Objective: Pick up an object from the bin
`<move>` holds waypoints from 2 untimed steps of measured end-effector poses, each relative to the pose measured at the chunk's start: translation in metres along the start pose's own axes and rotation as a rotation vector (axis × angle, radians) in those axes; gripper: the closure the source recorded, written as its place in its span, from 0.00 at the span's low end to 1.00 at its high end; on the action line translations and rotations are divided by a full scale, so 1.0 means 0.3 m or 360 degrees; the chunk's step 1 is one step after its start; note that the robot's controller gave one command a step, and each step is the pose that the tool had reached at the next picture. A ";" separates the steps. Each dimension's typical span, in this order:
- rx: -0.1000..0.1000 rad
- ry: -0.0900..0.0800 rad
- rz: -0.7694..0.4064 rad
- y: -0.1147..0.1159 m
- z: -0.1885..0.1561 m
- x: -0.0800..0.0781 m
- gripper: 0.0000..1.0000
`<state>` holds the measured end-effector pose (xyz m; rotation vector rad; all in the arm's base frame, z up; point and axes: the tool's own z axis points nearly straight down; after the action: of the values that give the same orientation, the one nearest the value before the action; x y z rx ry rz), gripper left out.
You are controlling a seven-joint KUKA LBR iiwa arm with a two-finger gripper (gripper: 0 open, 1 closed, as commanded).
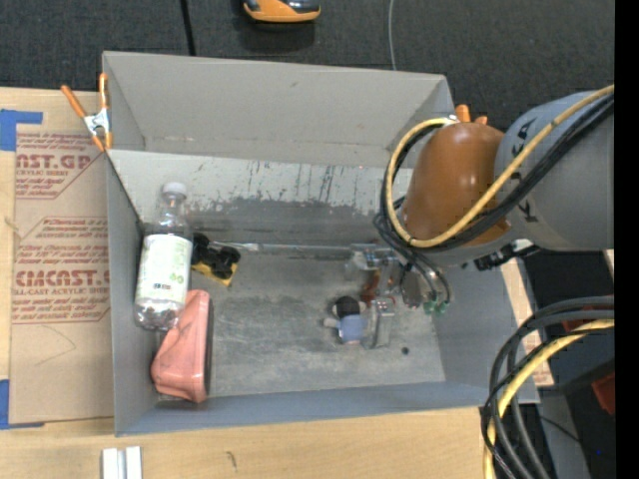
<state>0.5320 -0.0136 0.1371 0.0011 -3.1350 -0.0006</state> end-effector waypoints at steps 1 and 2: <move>0.0000 -0.0011 -0.0001 0.000 -0.014 -0.006 0.00; 0.0002 -0.0023 -0.0093 -0.008 0.087 -0.018 0.00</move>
Offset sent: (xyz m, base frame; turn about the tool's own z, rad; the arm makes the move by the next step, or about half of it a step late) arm 0.0044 -0.0056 -0.0671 -0.1235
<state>0.5372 -0.0159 0.1109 0.0935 -3.1482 0.0009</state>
